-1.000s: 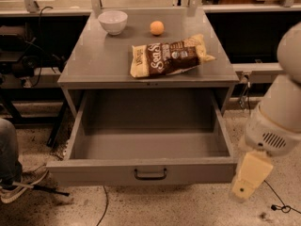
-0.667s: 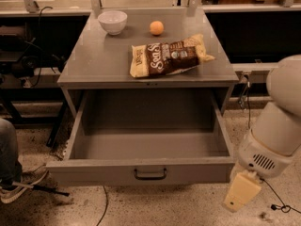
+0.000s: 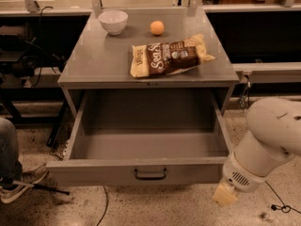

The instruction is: Close top drawer

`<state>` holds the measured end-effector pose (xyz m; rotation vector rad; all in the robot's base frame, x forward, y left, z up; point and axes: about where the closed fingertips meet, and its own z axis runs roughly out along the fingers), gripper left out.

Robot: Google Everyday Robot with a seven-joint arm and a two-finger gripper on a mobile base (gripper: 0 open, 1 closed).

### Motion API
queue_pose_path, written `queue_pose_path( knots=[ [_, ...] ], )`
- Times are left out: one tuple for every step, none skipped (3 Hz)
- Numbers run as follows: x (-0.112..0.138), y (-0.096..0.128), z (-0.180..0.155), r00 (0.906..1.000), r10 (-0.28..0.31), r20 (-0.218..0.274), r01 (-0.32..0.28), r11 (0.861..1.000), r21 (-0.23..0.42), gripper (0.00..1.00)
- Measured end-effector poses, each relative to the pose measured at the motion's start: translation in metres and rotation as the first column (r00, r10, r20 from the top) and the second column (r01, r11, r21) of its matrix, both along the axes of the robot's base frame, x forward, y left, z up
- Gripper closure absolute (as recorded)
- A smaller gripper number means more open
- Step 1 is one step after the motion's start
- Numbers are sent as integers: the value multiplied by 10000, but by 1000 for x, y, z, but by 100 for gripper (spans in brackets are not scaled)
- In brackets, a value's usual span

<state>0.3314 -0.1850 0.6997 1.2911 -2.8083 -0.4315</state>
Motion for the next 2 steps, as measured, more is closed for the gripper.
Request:
queue_pose_path(
  knots=[
    [27,12,-33,9967,-546,596,541,9985,89,100],
    [70,28,-52,9814,-1099,1574,1040,9935,453,100]
  ],
)
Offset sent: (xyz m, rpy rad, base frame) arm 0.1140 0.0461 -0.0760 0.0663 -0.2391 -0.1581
